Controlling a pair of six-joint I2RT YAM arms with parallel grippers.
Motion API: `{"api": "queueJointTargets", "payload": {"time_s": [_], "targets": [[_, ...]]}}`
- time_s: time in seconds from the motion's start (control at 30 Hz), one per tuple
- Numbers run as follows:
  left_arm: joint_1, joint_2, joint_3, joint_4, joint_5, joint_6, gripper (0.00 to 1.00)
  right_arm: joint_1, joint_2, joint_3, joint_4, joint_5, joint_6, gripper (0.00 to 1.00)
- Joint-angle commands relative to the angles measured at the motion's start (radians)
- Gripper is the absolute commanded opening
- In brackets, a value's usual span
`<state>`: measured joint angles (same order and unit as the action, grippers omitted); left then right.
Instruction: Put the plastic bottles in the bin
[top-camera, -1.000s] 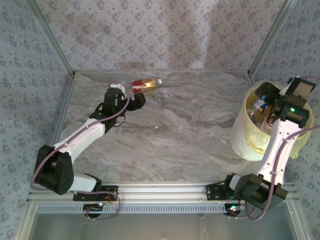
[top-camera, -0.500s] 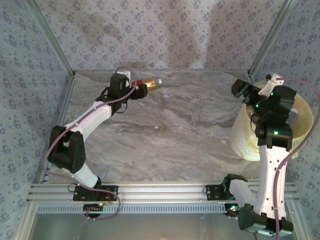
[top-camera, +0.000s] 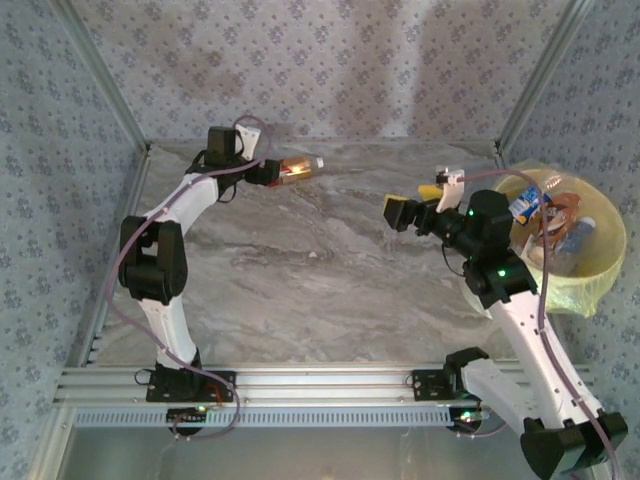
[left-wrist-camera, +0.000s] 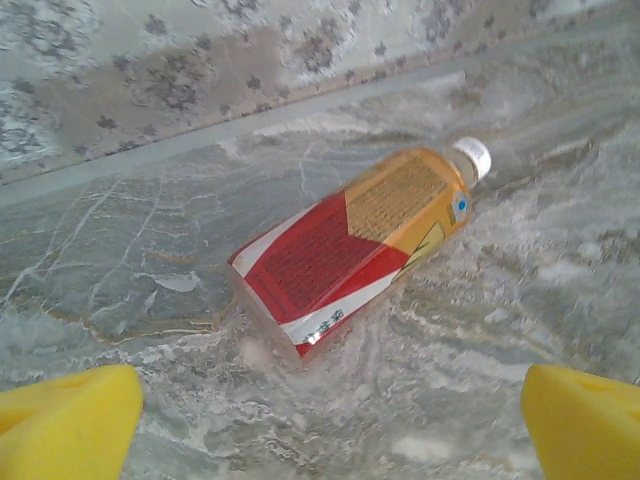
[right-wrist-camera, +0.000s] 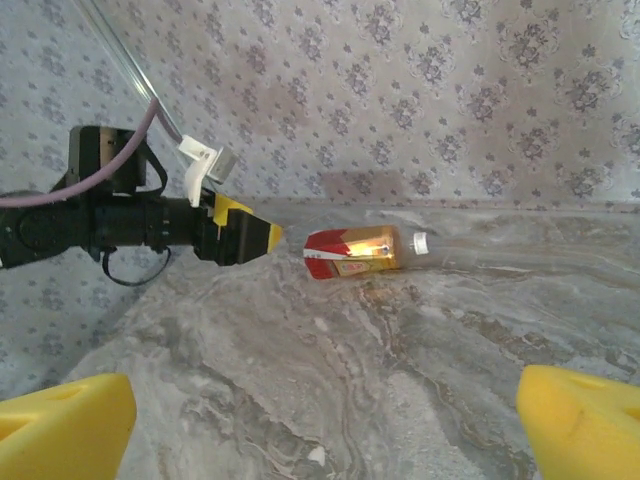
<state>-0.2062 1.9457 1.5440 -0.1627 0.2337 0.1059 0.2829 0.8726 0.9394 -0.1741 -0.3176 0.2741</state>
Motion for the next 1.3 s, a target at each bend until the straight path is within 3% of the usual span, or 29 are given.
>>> {"api": "queueJointTargets", "payload": {"time_s": [0.0,0.17,0.33,0.6,0.77,1.0,1.27], "targets": [[0.019,0.052,0.062,-0.063,0.147,0.178,0.98,0.021,0.015,-0.001,0.033,0.105,-0.053,1.0],[0.05,0.137,0.145,-0.118,0.237,0.304,0.98,0.024,0.035,0.02,0.036,0.159,-0.07,1.0],[0.051,0.241,0.275,-0.226,0.215,0.444,0.98,0.024,0.045,0.024,0.036,0.179,-0.085,1.0],[0.05,0.396,0.4,-0.158,0.1,0.581,0.98,0.025,0.086,0.048,0.019,0.192,-0.108,1.0],[0.043,0.487,0.548,-0.243,0.162,0.67,0.98,0.027,0.116,0.071,0.012,0.202,-0.12,1.0],[0.014,0.542,0.598,-0.274,0.204,0.749,0.96,0.028,0.138,0.083,0.002,0.214,-0.133,1.0],[-0.013,0.565,0.645,-0.313,0.281,0.747,0.84,0.031,0.155,0.093,-0.022,0.225,-0.145,1.0]]}}
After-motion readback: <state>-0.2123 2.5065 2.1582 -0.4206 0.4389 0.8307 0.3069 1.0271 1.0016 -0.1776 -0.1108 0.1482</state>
